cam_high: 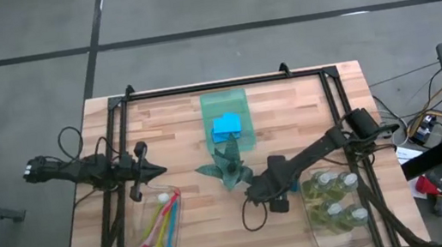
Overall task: Pick & Place Kitchen Sink Supplies
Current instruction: Put the blue sponge into the green transparent bin
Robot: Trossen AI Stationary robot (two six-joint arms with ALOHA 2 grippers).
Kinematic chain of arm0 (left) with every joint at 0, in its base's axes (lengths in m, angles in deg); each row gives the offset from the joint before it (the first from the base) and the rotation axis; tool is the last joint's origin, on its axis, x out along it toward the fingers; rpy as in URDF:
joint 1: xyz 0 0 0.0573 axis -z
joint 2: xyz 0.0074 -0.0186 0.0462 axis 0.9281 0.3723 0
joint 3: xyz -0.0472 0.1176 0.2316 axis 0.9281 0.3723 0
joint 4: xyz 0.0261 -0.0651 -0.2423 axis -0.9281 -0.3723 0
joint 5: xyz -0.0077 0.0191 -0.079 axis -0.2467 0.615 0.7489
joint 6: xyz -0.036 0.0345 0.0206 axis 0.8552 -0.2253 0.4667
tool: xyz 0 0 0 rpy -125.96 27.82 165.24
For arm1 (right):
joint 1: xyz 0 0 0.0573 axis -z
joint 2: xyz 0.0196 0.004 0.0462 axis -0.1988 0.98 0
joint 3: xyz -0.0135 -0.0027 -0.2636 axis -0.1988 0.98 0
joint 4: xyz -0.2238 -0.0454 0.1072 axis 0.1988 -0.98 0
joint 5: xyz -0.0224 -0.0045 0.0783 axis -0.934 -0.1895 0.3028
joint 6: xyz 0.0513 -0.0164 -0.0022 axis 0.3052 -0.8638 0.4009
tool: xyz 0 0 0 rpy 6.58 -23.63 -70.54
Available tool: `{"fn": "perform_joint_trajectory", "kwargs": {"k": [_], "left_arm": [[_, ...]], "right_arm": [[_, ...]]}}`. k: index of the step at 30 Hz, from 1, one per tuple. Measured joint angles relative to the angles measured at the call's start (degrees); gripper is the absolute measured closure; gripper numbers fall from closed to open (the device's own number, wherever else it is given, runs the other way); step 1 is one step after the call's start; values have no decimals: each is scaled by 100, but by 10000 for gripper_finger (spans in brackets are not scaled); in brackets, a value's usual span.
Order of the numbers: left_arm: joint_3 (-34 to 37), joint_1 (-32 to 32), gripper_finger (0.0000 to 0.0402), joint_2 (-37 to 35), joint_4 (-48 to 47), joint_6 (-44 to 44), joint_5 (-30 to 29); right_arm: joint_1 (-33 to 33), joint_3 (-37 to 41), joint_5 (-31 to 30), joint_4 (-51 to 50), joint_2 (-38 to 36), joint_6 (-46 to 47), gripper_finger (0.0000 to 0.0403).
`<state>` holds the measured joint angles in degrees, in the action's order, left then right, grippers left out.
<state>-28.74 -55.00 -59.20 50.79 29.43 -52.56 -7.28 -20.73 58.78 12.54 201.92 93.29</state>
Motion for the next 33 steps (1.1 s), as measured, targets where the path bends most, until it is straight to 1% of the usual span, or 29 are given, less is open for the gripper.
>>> {"fn": "perform_joint_trajectory", "kwargs": {"k": [3,6,14,19,21,27,33], "left_arm": [[0,1,401,0,-1,0,0],[0,0,401,0,0,0,0],[0,2,401,0,0,1,0],[0,0,401,0,0,-1,0],[0,0,401,0,0,1,0],[0,0,401,0,-1,0,0],[0,0,401,0,-2,-1,0]], "right_arm": [[5,2,8,-1,7,-2,200],[7,23,-113,-4,-90,-6,228],[27,50,-389,-88,-284,68,327],[32,48,-415,-104,-295,40,384],[34,34,-424,-209,-302,42,390],[34,8,-435,-469,-416,39,391],[31,-89,-417,-624,-754,-114,394]]}}
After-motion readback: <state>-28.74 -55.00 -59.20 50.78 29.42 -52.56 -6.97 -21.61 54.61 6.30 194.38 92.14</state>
